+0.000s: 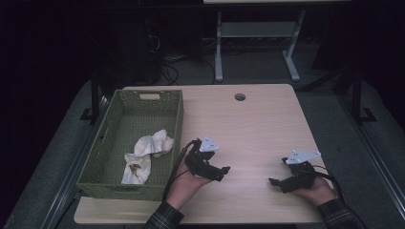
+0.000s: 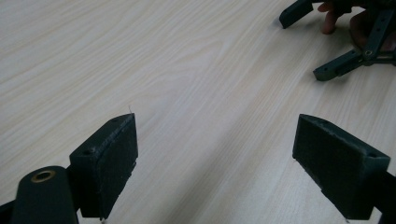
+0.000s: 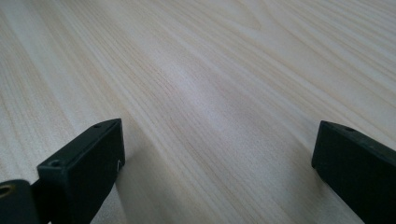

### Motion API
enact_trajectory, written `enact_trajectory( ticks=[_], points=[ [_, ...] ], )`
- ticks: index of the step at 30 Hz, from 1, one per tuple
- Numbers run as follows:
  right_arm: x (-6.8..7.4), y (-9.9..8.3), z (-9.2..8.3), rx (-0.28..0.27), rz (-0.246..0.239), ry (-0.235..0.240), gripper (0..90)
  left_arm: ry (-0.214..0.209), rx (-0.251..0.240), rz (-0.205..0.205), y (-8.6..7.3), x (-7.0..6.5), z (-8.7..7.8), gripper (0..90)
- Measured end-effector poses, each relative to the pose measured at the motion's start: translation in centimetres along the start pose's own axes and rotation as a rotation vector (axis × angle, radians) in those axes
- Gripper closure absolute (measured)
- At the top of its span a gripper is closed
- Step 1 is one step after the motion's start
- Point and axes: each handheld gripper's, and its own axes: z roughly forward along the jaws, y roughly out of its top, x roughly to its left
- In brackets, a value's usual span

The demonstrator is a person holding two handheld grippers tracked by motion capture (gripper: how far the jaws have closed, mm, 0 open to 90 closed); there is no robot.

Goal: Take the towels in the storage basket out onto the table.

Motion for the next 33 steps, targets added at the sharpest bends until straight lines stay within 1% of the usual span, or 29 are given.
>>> enact_trajectory(
  ticks=[6,9,10,13,15,19,21,27,31,33],
  points=[
    [0.0,0.0,0.0,0.000,0.001,0.000,2.2,-0.021,-0.009,-0.012,0.6,0.2,-0.4,13.4],
    [0.0,0.0,0.0,0.000,0.000,0.000,2.2,-0.033,-0.010,-0.012,0.9,0.2,-0.5,13.4],
    [0.0,0.0,0.0,0.000,0.001,0.001,2.2,-0.034,-0.006,-0.005,1.1,0.3,-0.6,13.3],
    [0.0,0.0,0.0,0.000,0.000,0.000,2.2,-0.039,-0.019,-0.009,1.5,0.4,-0.8,13.3],
    [0.0,0.0,0.0,0.000,0.001,0.001,2.2,-0.034,-0.020,0.006,1.9,0.5,-1.1,13.3],
    [0.0,0.0,0.0,0.000,0.001,0.001,2.2,-0.031,-0.026,0.011,2.4,0.9,-1.7,13.4],
    [0.0,0.0,0.0,-0.001,0.001,0.001,2.2,-0.024,-0.029,0.004,2.5,1.1,-1.8,13.5],
    [0.0,0.0,0.0,-0.001,0.001,0.001,2.2,-0.022,-0.031,-0.009,2.8,2.0,-2.4,13.5],
    [0.0,0.0,0.0,-0.002,0.001,0.001,2.2,-0.026,-0.023,-0.004,3.2,2.4,-2.8,13.5],
    [0.0,0.0,0.0,-0.002,0.001,0.002,2.2,-0.026,-0.029,-0.005,3.4,2.6,-3.0,13.5]
  ],
)
